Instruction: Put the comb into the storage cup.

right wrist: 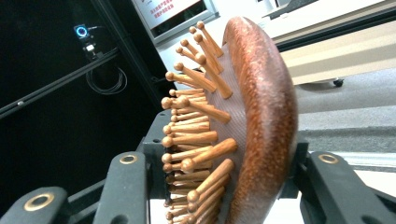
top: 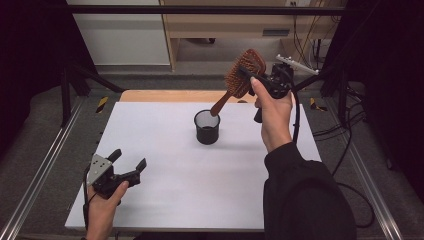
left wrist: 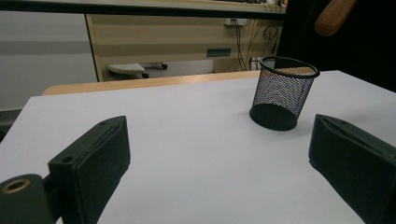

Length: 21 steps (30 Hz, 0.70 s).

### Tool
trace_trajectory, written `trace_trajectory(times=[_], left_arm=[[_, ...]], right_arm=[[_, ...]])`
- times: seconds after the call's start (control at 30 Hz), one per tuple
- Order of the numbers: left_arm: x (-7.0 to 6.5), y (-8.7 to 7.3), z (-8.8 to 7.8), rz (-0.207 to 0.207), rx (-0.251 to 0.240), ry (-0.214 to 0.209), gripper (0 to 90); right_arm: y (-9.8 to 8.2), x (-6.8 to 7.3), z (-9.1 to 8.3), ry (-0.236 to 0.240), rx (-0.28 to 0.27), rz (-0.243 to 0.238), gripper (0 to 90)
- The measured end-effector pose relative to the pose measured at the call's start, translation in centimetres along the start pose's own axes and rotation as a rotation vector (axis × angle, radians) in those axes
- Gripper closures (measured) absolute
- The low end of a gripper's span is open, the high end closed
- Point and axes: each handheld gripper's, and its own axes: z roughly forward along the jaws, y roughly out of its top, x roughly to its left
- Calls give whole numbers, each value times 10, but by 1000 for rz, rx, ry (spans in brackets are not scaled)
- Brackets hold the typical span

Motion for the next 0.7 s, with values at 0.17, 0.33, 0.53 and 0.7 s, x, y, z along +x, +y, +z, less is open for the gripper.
trace_trajectory(times=[0.17,0.33,0.53,0.7], left_arm=[[1,-1,-1,-4,1,2,58],[1,0,-2,-5,-3,2,58],[2,1,-4,2,-8,-5,58],[4,1,-5,-5,-11,1,59]], right_arm=[[-2,3,7,11,5,9,517],[-5,5,14,11,13,1,517],[-7,8,21,6,22,-9,517],[-10,10,29,3,38,-26,517]])
